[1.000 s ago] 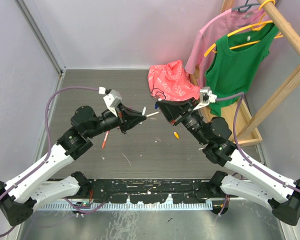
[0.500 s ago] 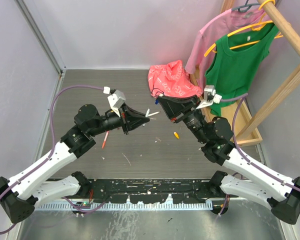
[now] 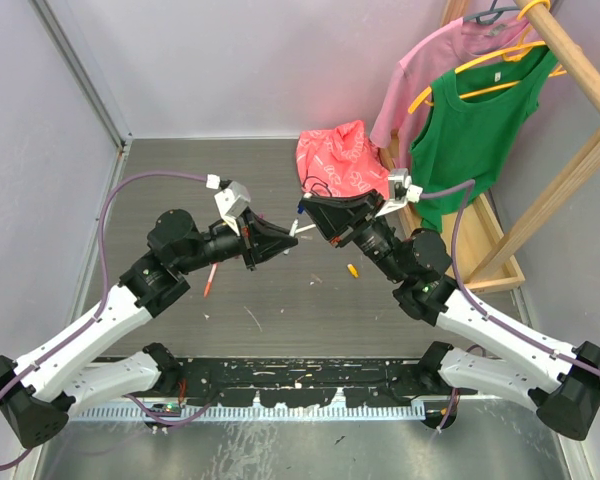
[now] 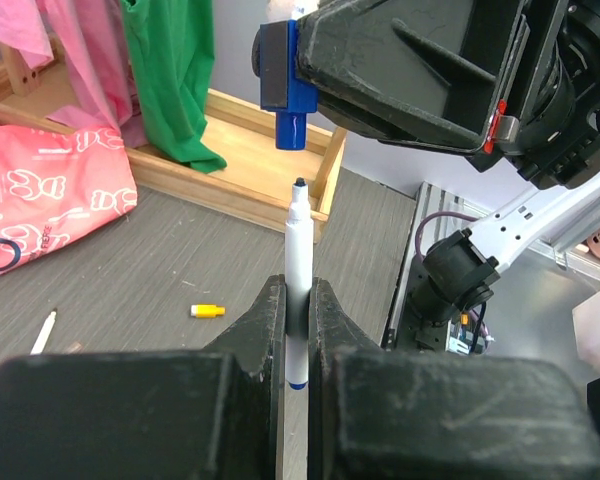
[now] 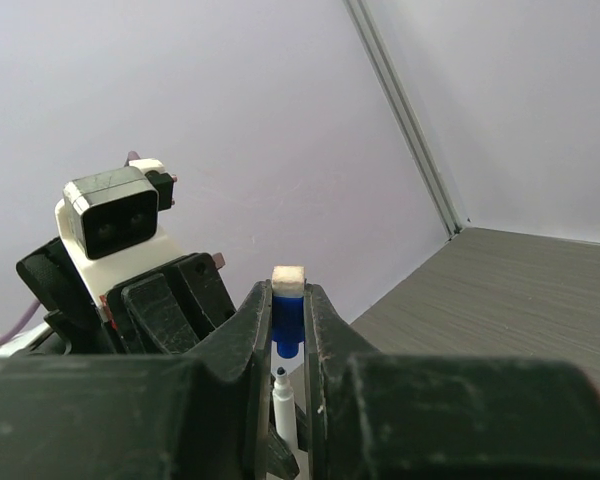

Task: Insert the pens into the pen caps
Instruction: Insert the pen cap onto the pen.

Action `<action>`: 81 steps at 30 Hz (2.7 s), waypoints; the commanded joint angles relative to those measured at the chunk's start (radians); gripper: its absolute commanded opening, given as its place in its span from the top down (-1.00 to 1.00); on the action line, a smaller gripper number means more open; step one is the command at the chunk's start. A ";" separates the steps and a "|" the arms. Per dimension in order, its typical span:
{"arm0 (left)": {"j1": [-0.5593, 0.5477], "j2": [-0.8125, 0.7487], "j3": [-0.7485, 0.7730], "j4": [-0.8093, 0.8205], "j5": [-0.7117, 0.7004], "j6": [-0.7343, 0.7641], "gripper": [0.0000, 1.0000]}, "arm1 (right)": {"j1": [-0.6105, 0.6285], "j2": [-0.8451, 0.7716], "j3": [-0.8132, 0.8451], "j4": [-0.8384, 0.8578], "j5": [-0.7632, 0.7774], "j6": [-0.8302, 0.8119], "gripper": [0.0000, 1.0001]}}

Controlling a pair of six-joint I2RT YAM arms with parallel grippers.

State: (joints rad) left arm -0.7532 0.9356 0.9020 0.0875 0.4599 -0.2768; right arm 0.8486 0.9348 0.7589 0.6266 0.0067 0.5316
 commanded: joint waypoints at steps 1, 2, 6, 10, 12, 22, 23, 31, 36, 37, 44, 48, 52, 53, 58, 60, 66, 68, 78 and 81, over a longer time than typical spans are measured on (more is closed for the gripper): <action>-0.004 -0.020 0.018 0.019 -0.002 -0.006 1.00 | -0.003 -0.013 0.035 0.047 -0.028 0.003 1.00; -0.004 -0.019 0.019 0.017 -0.005 -0.006 1.00 | -0.003 -0.014 0.036 0.046 -0.029 0.003 1.00; -0.004 -0.021 0.019 0.015 -0.012 -0.003 1.00 | -0.003 -0.008 0.036 0.038 -0.037 0.004 1.00; -0.002 -0.021 0.018 0.014 -0.014 -0.001 1.00 | -0.003 0.007 0.043 0.022 -0.047 0.009 1.00; -0.002 -0.020 0.017 0.014 -0.016 0.001 1.00 | -0.003 0.011 0.042 0.022 -0.051 0.013 1.00; 0.006 -0.023 0.017 0.013 -0.021 0.000 1.00 | -0.003 0.015 0.037 0.013 -0.053 0.014 1.00; 0.006 -0.022 0.016 0.012 -0.021 0.001 1.00 | -0.004 0.015 0.037 0.013 -0.054 0.013 1.00; 0.009 -0.023 0.016 0.014 -0.021 -0.001 1.00 | -0.003 0.003 0.035 0.024 -0.049 0.014 1.00; 0.009 -0.020 0.013 0.021 -0.011 -0.006 1.00 | -0.003 -0.005 0.038 0.051 -0.024 0.020 1.00; 0.009 -0.018 0.013 0.021 -0.010 -0.007 1.00 | -0.003 -0.005 0.041 0.057 -0.019 0.021 1.00; 0.009 -0.019 0.013 0.021 -0.009 -0.007 1.00 | -0.003 -0.009 0.051 0.046 -0.020 0.029 1.00; 0.012 -0.019 0.013 0.021 -0.010 -0.007 1.00 | -0.003 -0.021 0.035 0.042 -0.016 0.032 1.00; 0.011 -0.020 0.012 0.021 -0.012 -0.007 1.00 | -0.003 -0.027 0.033 0.023 -0.017 0.033 1.00; 0.012 -0.021 0.012 0.021 -0.012 -0.007 1.00 | -0.003 -0.027 0.034 0.017 -0.019 0.032 1.00; 0.014 -0.023 0.013 0.021 -0.012 -0.007 1.00 | -0.003 -0.019 0.034 -0.002 -0.027 0.032 1.00; 0.016 -0.023 0.013 0.022 -0.013 -0.007 1.00 | -0.003 -0.017 0.033 -0.004 -0.028 0.033 1.00; 0.018 -0.026 0.012 0.023 -0.013 -0.007 1.00 | -0.003 -0.008 0.030 -0.008 -0.029 0.037 1.00; 0.018 -0.026 0.012 0.023 -0.013 -0.008 1.00 | -0.003 -0.005 0.029 -0.011 -0.032 0.038 1.00; 0.021 -0.030 0.010 0.024 -0.017 -0.007 1.00 | -0.003 0.017 0.038 -0.030 -0.052 0.041 1.00; 0.022 -0.028 0.009 0.024 -0.017 -0.007 1.00 | -0.003 0.025 0.044 -0.035 -0.061 0.042 1.00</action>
State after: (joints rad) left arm -0.7372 0.9310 0.9020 0.0628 0.4465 -0.2771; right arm 0.8486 0.9565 0.7631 0.5713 -0.0326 0.5640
